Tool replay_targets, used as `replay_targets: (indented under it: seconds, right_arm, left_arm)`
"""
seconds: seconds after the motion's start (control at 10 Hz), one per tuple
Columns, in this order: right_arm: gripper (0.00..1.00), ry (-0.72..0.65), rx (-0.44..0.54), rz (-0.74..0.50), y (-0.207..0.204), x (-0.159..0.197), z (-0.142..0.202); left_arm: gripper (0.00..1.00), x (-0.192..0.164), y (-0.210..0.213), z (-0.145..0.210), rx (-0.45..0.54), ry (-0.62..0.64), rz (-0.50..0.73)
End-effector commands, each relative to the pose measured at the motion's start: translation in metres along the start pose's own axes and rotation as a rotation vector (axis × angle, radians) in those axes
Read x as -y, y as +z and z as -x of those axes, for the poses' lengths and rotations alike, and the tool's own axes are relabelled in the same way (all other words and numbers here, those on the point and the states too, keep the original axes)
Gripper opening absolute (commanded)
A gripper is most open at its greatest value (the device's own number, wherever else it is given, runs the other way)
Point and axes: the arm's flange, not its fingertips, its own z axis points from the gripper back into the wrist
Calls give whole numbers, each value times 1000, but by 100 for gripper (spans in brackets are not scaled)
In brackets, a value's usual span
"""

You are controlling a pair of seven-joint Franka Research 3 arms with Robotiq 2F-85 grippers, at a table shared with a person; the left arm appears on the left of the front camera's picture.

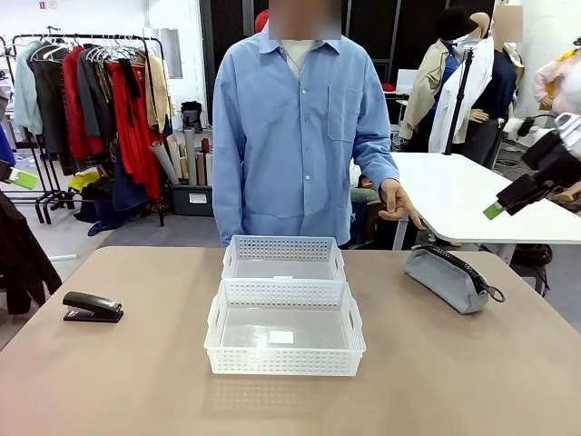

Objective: Distribute items into two baskets.
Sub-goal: Pick up the Pencil pouch that the person points to.

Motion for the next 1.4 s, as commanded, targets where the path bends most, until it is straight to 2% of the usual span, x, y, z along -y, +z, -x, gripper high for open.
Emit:
replay_targets:
  seconds: [0.0,0.4,0.6,1.3]
  right_arm:
    - [100,24,-116,63,-8,14,-16]
    - [100,50,-229,134,-45,33,-26]
    - [100,29,-260,128,-60,40,-26]
    - [100,75,-276,103,-111,32,-22]
  left_arm:
    - [100,-1,0,0,10,-15,15]
    - [100,-1,0,0,10,-15,15]
    - [100,-1,0,0,10,-15,15]
    - [100,-1,0,0,10,-15,15]
